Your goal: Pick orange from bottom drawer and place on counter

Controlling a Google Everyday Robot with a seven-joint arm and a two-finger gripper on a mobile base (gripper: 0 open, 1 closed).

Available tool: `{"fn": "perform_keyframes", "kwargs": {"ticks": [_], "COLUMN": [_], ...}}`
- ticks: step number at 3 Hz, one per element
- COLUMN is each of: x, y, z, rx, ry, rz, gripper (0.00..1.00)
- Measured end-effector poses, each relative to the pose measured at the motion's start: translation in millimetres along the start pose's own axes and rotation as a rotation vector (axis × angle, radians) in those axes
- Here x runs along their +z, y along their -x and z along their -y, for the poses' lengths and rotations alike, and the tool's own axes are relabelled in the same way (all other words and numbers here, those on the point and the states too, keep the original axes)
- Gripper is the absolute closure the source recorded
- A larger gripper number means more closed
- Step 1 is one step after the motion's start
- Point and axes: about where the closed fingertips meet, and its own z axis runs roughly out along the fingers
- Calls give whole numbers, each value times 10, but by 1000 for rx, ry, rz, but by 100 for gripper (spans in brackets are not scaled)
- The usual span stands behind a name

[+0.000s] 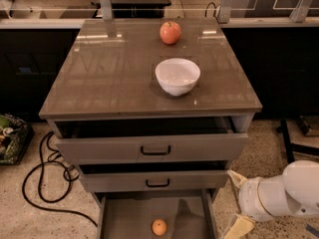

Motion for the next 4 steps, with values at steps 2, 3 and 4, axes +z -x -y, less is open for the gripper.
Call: {"fn": "perform_keyframes", "kwargs": {"ticks": [2, 3, 4], "x": [411, 776, 1126], "y": [-221, -513, -719], "z": [-110, -195, -225], "rx": [-38, -61, -68], "ry": [2, -7, -12], "rz": [23, 40, 74], "gripper": [0, 0, 0]}}
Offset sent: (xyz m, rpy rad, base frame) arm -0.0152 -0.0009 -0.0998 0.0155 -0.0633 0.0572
